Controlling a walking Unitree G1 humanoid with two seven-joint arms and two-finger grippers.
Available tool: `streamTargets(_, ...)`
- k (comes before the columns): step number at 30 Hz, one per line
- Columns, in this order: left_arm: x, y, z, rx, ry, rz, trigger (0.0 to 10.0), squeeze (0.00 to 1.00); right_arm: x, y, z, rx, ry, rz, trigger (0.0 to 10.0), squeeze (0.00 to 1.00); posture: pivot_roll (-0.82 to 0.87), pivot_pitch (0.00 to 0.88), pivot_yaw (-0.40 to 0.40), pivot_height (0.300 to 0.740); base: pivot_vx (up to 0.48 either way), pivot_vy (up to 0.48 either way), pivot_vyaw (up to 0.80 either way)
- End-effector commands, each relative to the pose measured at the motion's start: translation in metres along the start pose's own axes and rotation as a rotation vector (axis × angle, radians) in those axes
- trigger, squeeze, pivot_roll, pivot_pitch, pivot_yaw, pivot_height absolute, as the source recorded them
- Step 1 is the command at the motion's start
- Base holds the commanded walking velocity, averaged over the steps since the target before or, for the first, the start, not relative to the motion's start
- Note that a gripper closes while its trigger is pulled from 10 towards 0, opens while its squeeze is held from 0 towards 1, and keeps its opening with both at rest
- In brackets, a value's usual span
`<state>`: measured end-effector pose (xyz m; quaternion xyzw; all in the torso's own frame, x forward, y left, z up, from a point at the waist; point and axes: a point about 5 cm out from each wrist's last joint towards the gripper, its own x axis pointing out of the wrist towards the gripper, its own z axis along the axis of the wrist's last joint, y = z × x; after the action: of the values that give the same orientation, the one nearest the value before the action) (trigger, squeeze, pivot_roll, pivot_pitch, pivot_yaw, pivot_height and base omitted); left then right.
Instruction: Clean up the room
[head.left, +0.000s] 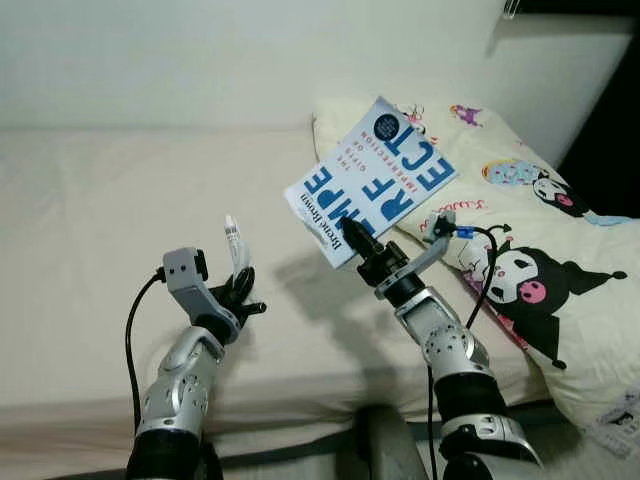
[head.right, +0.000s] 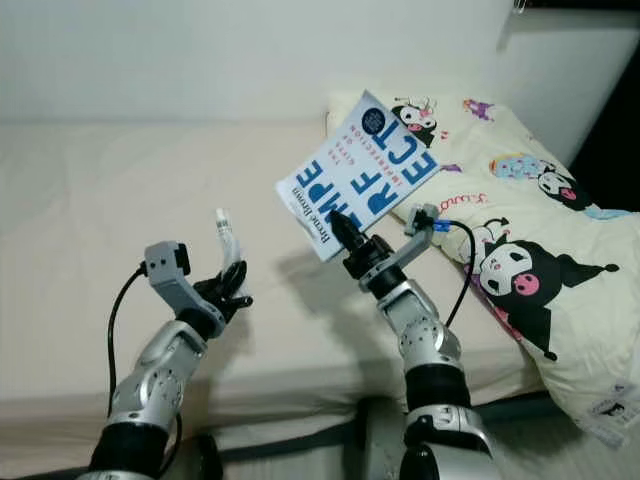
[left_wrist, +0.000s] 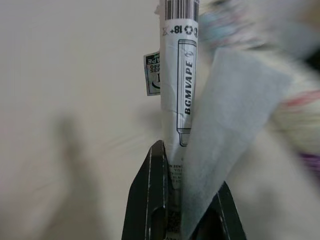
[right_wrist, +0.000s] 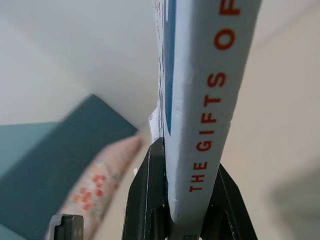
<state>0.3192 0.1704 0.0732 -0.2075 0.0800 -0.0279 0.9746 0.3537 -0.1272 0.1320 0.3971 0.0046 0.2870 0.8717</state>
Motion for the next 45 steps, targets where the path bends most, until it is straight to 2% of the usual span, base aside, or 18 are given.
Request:
streamTargets(1,-0.005,0.022,-0.011,0.009,0.043,0.095,10.0,0.00,-0.009,-0.012,-0.004,-0.016,0.015,-0.048,10.0,0.00,-0.02,0.000,-0.034,0.574,0.000,0.000,0.00)
streamTargets(5,-0.010,0.034,-0.016,0.008,0.066,0.139,10.0,0.00,-0.016,-0.020,-0.004,-0.022,0.018,-0.084,10.0,0.00,-0.02,0.000,-0.037,0.584,0.000,0.000,0.00)
streamTargets(7,-0.015,0.042,-0.025,0.015,0.131,0.172,10.0,0.00,-0.020,-0.023,-0.002,-0.026,0.016,-0.096,10.0,0.00,-0.02,0.000,-0.037,0.593,-0.463,0.000,0.00)
streamTargets(9,-0.016,0.044,-0.027,0.014,0.140,0.182,10.0,0.00,-0.022,-0.024,-0.002,-0.027,0.015,-0.100,10.0,0.00,-0.03,0.000,-0.036,0.598,-0.480,0.000,0.00)
streamTargets(13,-0.018,0.044,-0.027,0.026,0.100,0.175,10.0,0.00,-0.024,-0.026,-0.007,-0.029,0.030,-0.106,10.0,0.00,-0.02,0.000,-0.037,0.612,-0.120,0.000,0.00)
streamTargets(23,-0.012,0.040,-0.028,0.027,0.084,0.152,10.0,0.00,-0.020,-0.025,-0.013,-0.027,0.044,-0.095,10.0,0.00,-0.02,0.000,-0.041,0.635,-0.143,0.000,0.00)
streamTargets(27,-0.012,0.042,-0.030,0.041,0.101,0.159,10.0,0.00,-0.025,-0.032,-0.016,-0.058,0.075,-0.137,10.0,0.00,-0.02,0.000,-0.041,0.649,0.000,0.000,0.00)
streamTargets(29,-0.015,0.047,-0.032,0.045,0.105,0.185,10.0,0.00,-0.032,-0.039,-0.019,-0.077,0.100,-0.173,10.0,0.00,-0.02,0.000,-0.043,0.659,0.000,0.000,0.00)
streamTargets(33,-0.017,0.050,-0.033,0.048,0.102,0.198,10.0,0.00,-0.035,-0.042,-0.021,-0.081,0.110,-0.188,10.0,0.00,-0.02,0.000,-0.043,0.663,0.000,0.000,0.00)
streamTargets(35,-0.021,0.058,-0.036,0.065,0.117,0.229,10.0,0.00,-0.049,-0.053,-0.033,-0.174,0.224,-0.254,10.0,0.00,-0.03,0.000,-0.042,0.673,0.000,0.000,0.00)
streamTargets(37,-0.024,0.067,-0.040,0.074,0.156,0.273,10.0,0.00,-0.078,-0.072,-0.049,-0.226,0.343,-0.385,10.0,0.00,-0.02,0.000,-0.043,0.682,0.000,0.000,0.00)
streamTargets(38,-0.024,0.067,-0.040,0.074,0.156,0.273,10.0,0.00,-0.078,-0.072,-0.049,-0.226,0.343,-0.385,10.0,0.00,-0.02,0.000,-0.043,0.682,0.000,0.000,0.00)
streamTargets(39,-0.026,0.070,-0.043,0.080,0.187,0.288,10.0,0.00,-0.089,-0.078,-0.054,-0.218,0.363,-0.431,10.0,0.00,-0.02,0.000,-0.044,0.687,0.000,0.000,0.00)
streamTargets(42,-0.027,0.072,-0.046,0.085,0.207,0.298,10.0,0.00,-0.094,-0.081,-0.055,-0.205,0.365,-0.455,10.0,0.00,-0.02,0.000,-0.044,0.691,0.000,0.000,0.00)
streamTargets(43,-0.032,0.074,-0.053,0.098,0.232,0.301,10.0,0.00,-0.111,-0.089,-0.058,-0.184,0.363,-0.516,10.0,0.00,-0.02,0.000,-0.039,0.701,-0.480,0.000,0.00)
streamTargets(44,-0.032,0.074,-0.053,0.098,0.232,0.301,10.0,0.00,-0.111,-0.089,-0.058,-0.184,0.363,-0.516,10.0,0.00,-0.02,0.000,-0.039,0.701,-0.480,0.000,0.00)
streamTargets(45,-0.035,0.076,-0.057,0.098,0.243,0.307,10.0,0.00,-0.118,-0.092,-0.059,-0.180,0.367,-0.546,10.0,0.00,-0.03,0.000,-0.038,0.706,-0.431,0.000,0.00)
